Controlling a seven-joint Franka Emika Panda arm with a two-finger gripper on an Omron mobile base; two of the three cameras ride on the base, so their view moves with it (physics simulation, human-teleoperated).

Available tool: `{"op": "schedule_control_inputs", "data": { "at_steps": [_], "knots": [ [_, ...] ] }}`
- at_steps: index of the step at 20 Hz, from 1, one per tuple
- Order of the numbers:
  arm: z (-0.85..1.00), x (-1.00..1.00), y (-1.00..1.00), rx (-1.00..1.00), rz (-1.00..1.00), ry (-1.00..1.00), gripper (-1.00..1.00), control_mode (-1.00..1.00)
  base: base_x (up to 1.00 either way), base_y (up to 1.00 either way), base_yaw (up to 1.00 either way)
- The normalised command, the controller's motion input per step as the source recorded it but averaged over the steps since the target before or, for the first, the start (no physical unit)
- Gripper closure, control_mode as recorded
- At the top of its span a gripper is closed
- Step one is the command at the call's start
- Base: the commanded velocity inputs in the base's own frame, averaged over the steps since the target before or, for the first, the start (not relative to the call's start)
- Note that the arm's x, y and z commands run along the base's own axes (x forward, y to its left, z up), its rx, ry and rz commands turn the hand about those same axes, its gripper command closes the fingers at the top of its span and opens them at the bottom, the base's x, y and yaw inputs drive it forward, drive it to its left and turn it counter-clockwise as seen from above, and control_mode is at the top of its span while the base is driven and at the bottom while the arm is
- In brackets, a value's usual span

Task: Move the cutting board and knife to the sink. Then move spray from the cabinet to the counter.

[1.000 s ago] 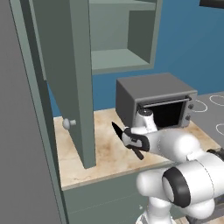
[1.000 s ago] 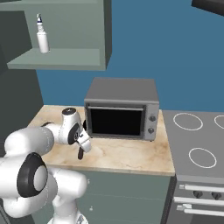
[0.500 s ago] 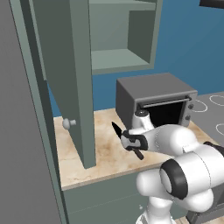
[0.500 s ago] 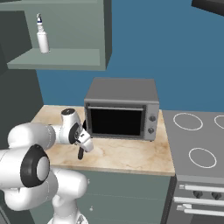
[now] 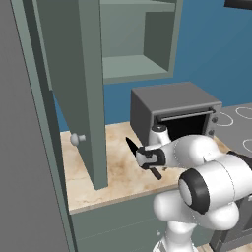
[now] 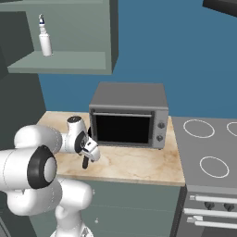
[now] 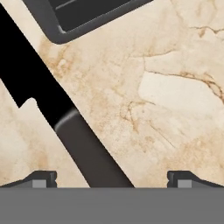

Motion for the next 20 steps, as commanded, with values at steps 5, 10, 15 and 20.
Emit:
{"op": "schedule_control_inputs", "data": {
  "at_steps": [5,10,15,20],
  "knots": [
    [-0.17,0.09,0.01,0.0,0.07,0.07,-1.0,-1.0,0.0,0.0,0.0],
    [-0.18,0.18,0.03,0.0,0.06,0.12,-1.0,-1.0,0.0,0.0,0.0],
    [-0.21,0.15,0.02,0.0,0.06,0.09,-1.0,-1.0,0.0,0.0,0.0],
    [-0.24,0.05,0.03,0.0,0.02,0.1,1.0,-1.0,0.0,0.0,0.0]
  ]
}}
